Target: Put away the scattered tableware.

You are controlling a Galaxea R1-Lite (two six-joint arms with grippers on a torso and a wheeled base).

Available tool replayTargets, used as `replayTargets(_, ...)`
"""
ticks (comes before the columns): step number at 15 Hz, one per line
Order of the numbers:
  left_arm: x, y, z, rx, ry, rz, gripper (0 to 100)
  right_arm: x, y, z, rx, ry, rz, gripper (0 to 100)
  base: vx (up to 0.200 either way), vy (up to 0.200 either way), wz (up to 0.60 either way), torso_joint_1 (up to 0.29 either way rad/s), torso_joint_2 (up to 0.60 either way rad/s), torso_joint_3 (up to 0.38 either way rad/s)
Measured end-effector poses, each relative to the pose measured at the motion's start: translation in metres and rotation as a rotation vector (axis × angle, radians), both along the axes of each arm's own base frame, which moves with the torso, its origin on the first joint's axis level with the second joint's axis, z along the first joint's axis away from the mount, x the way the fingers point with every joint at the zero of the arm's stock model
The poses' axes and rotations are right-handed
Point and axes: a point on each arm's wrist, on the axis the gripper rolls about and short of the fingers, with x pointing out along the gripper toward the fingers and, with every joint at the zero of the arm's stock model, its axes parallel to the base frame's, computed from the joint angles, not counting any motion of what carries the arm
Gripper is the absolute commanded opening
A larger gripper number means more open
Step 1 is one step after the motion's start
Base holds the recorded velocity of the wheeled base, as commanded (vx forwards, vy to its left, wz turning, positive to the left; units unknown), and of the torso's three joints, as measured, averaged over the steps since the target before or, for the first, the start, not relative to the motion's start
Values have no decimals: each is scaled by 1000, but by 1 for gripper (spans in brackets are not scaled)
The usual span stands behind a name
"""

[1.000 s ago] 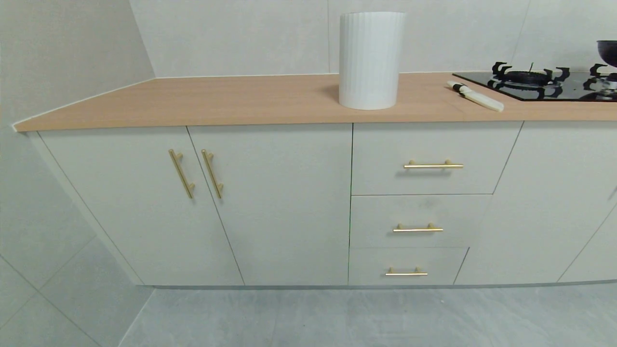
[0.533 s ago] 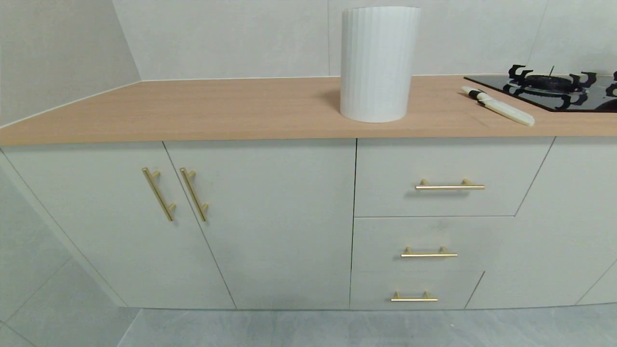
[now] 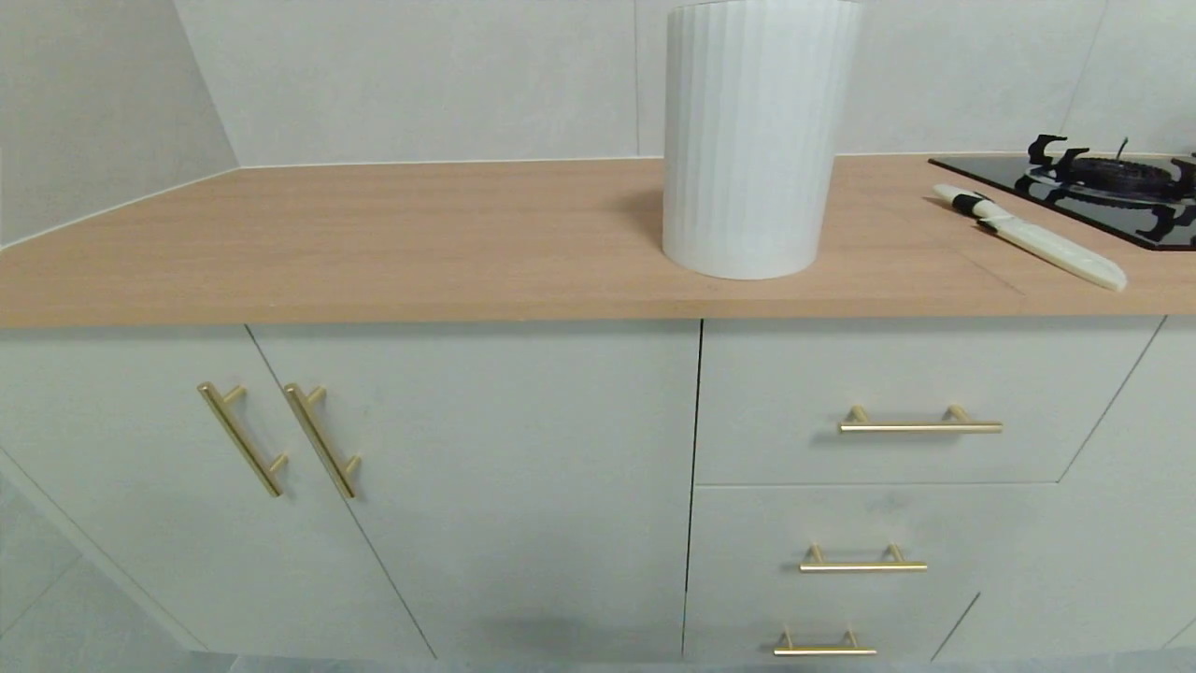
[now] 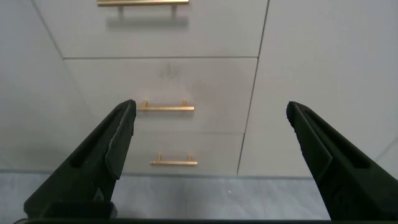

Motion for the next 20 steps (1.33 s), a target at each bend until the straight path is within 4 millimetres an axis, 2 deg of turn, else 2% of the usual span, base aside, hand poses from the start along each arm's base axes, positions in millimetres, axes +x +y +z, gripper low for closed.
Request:
replayTargets(1,0,0,0,0,0,0,100,0,0,0,0,0,0,100,200,0,0,2,-2,7)
replayTargets(15,0,0,0,-4,0,1,100,0,0,0,1,0,0,100,0,0,0,0,0,0)
replayTargets(20,0,0,0,-5,1,1,100,0,0,0,2,0,0,100,0,-200,0,0,3,0)
